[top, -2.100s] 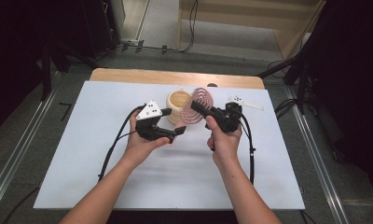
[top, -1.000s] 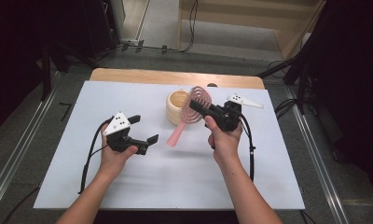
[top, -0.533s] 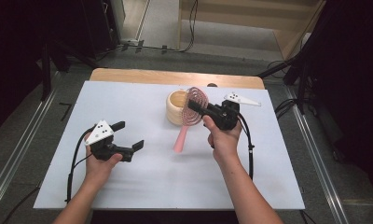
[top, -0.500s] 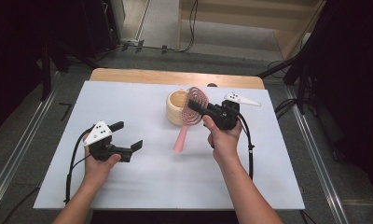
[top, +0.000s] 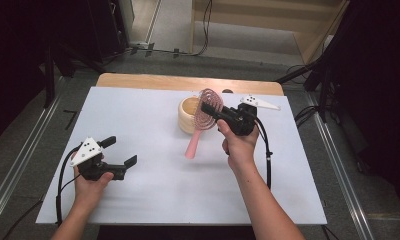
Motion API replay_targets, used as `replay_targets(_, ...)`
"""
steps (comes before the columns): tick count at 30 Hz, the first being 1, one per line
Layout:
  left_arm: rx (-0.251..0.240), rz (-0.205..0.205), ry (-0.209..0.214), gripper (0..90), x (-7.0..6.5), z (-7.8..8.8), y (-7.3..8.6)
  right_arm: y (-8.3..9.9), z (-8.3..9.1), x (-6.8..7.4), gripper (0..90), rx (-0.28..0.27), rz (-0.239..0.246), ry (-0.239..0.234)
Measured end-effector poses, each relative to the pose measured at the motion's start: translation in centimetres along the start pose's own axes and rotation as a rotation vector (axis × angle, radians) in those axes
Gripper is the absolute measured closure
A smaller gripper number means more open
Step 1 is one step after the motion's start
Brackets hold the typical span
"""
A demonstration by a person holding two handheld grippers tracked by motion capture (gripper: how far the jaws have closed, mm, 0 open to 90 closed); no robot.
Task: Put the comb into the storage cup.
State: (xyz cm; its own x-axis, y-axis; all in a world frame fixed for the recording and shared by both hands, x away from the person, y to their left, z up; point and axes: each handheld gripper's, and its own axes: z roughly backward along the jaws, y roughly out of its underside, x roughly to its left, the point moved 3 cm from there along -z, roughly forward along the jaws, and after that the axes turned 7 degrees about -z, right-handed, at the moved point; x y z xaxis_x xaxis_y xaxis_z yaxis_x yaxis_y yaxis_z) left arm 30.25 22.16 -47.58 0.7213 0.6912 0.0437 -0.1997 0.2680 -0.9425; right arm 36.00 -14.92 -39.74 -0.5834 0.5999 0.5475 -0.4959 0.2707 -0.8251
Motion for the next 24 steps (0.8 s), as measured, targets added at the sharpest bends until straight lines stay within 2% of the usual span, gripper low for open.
replay_targets(8,-0.004,0.006,-0.021,0.0,0.5,1.3,0.8,-0.6,-0.1,0.0,63.3,-0.011,0.013,-0.001)
replay_targets(18,-0.013,0.052,-0.079,0.0,2.3,3.5,2.1,-1.4,0.0,-0.1,63.3,-0.022,0.028,0.007)
replay_targets(24,-0.007,0.052,-0.089,0.0,2.5,4.3,2.8,-1.9,-0.1,-0.2,63.3,-0.032,0.030,0.009)
